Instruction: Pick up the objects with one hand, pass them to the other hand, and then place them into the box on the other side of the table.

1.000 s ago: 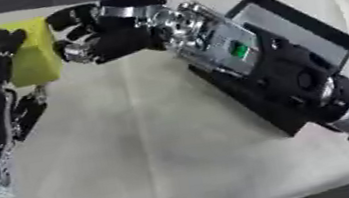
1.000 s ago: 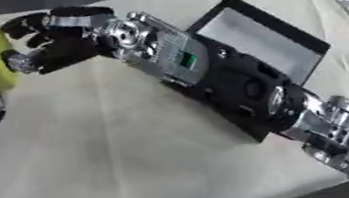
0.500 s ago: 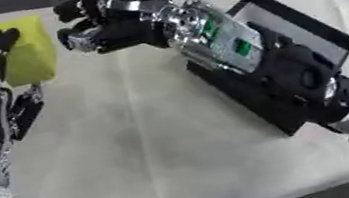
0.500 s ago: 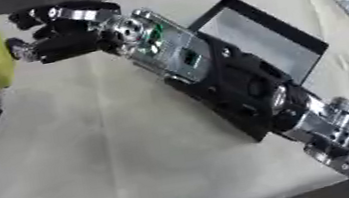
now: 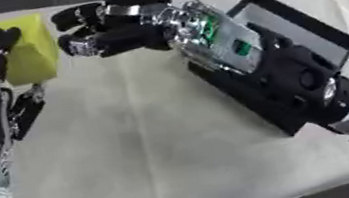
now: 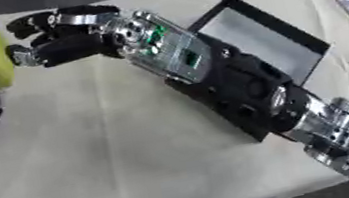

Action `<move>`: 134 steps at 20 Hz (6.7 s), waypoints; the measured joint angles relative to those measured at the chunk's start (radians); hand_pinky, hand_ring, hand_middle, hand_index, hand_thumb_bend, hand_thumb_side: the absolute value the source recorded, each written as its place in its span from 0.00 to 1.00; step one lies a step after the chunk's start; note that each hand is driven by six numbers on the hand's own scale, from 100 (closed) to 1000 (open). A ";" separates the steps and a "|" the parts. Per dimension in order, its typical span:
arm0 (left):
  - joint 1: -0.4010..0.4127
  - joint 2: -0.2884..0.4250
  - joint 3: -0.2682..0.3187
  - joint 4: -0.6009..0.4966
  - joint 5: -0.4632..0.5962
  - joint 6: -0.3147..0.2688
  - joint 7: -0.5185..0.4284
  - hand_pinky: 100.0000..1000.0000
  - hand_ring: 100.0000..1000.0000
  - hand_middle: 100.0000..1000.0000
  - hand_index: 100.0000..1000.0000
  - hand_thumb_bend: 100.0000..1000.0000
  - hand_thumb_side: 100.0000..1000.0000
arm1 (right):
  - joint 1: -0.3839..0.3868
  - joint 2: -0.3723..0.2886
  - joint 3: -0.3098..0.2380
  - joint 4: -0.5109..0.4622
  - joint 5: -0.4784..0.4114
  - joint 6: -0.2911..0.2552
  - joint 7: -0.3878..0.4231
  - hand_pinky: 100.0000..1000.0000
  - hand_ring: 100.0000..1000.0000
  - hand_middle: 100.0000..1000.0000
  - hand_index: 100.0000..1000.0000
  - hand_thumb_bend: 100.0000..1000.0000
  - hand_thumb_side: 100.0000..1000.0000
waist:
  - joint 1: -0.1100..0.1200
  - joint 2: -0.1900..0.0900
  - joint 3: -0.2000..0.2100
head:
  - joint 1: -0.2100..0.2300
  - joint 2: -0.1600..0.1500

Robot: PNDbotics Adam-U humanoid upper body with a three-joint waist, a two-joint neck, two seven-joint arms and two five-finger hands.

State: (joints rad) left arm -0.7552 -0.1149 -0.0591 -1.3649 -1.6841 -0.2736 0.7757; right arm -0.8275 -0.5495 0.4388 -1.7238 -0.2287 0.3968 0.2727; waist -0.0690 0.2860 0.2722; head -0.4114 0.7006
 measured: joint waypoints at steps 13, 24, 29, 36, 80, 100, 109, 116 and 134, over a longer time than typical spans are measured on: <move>-0.002 -0.008 -0.016 0.009 -0.009 -0.017 0.017 0.70 0.58 0.47 0.45 0.32 0.00 | -0.006 0.000 0.000 0.011 0.000 -0.022 0.022 1.00 1.00 1.00 1.00 0.00 0.54 | 0.000 0.005 0.003 | 0.000 0.000; -0.002 -0.009 -0.015 0.012 -0.024 -0.016 0.017 0.71 0.58 0.47 0.45 0.33 0.00 | -0.006 -0.002 0.000 0.011 0.008 -0.034 0.068 1.00 1.00 1.00 1.00 0.00 0.53 | -0.002 0.006 0.003 | 0.000 0.000; -0.002 -0.017 -0.010 0.012 -0.025 -0.016 0.017 0.71 0.58 0.46 0.45 0.31 0.00 | -0.008 -0.004 -0.001 0.011 0.030 -0.045 0.084 1.00 1.00 1.00 1.00 0.01 0.49 | -0.004 0.007 0.000 | 0.000 0.000; -0.004 -0.027 -0.009 0.012 -0.025 -0.021 0.022 0.71 0.57 0.45 0.43 0.32 0.00 | -0.014 -0.003 0.000 0.019 0.060 -0.055 0.089 1.00 1.00 1.00 1.00 0.03 0.46 | -0.007 0.010 0.000 | 0.004 0.000; -0.034 -0.065 -0.053 0.024 -0.010 -0.076 0.059 0.73 0.59 0.48 0.54 0.53 0.00 | -0.024 0.028 0.018 0.047 -0.044 0.017 -0.097 1.00 0.92 0.71 0.96 0.00 0.18 | -0.009 0.018 0.000 | -0.006 0.000; -0.008 -0.047 -0.019 0.030 -0.013 0.049 -0.005 0.80 0.74 0.65 0.81 0.72 0.00 | 0.010 -0.048 -0.014 0.028 -0.208 0.054 -0.196 1.00 0.87 0.66 0.91 0.00 0.00 | 0.000 -0.001 -0.022 | -0.013 0.011; -0.021 0.173 -0.021 0.144 0.341 -0.116 -0.195 0.80 0.72 0.65 0.77 0.30 0.07 | 0.170 -0.265 -0.117 -0.115 -0.214 0.013 -0.059 1.00 0.85 0.70 0.95 0.00 0.00 | 0.027 -0.029 -0.033 | -0.041 0.044; -0.018 0.418 0.041 0.114 0.908 -0.138 -0.620 0.82 0.72 0.65 0.78 0.17 0.31 | 0.379 -0.442 -0.307 -0.191 -0.189 -0.119 0.080 0.96 0.84 0.71 0.96 0.00 0.00 | 0.033 -0.031 -0.031 | -0.098 0.043; 0.036 0.600 0.237 -0.060 1.377 0.100 -0.756 0.82 0.70 0.65 0.77 0.12 0.33 | 0.626 -0.572 -0.492 0.012 0.334 -0.564 0.044 0.83 0.79 0.57 0.75 0.35 0.02 | 0.038 -0.008 -0.028 | -0.162 0.007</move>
State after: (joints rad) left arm -0.7190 0.4853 0.1777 -1.4254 -0.3071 -0.1741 0.0197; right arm -0.2013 -1.1217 -0.0534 -1.7120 0.1052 -0.1674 0.3171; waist -0.0315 0.2775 0.2440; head -0.5735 0.7078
